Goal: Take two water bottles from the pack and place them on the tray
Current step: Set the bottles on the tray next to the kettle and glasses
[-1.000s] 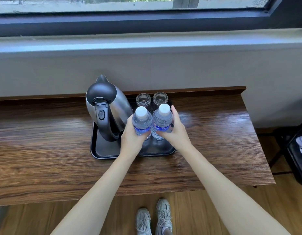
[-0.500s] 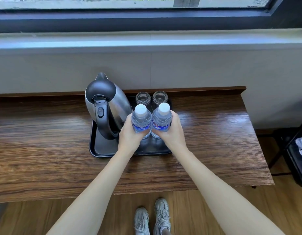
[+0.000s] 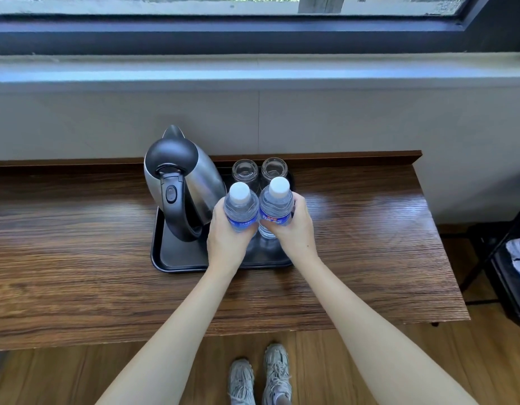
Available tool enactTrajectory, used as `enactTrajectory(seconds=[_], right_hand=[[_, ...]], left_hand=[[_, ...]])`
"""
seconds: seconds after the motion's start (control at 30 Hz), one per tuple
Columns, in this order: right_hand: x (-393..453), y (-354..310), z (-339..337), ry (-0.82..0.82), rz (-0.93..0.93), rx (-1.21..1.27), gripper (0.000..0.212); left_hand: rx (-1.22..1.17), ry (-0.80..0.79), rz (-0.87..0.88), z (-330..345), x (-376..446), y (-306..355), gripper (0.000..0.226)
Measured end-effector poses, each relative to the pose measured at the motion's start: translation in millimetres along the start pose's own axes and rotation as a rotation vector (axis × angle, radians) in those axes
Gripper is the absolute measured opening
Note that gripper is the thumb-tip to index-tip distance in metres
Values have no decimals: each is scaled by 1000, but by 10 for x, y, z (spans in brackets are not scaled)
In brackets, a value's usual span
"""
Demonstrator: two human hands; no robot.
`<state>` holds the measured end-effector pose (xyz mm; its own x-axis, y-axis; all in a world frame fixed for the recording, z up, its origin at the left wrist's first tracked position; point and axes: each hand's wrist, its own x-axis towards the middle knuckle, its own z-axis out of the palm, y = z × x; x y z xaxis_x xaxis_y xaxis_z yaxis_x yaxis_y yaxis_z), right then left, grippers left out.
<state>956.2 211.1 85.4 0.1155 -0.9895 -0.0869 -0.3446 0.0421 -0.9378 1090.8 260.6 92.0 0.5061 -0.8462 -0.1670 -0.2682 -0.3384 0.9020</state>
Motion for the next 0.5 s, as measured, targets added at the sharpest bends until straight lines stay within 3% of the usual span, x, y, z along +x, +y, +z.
enactTrajectory(seconds=[0.13,0.37,0.5], right_hand=[[49,61,-156,-132,30,38,74],[-16,0,-22,-28,-58,-42,78],[0,37,-76,-57,-29,15,69]], left_hand=[[-70,-127,51,-129,70,-124,68],[-19,52,-18,14,63,17,64],[-161,-129,43,-87,79,-51,69]])
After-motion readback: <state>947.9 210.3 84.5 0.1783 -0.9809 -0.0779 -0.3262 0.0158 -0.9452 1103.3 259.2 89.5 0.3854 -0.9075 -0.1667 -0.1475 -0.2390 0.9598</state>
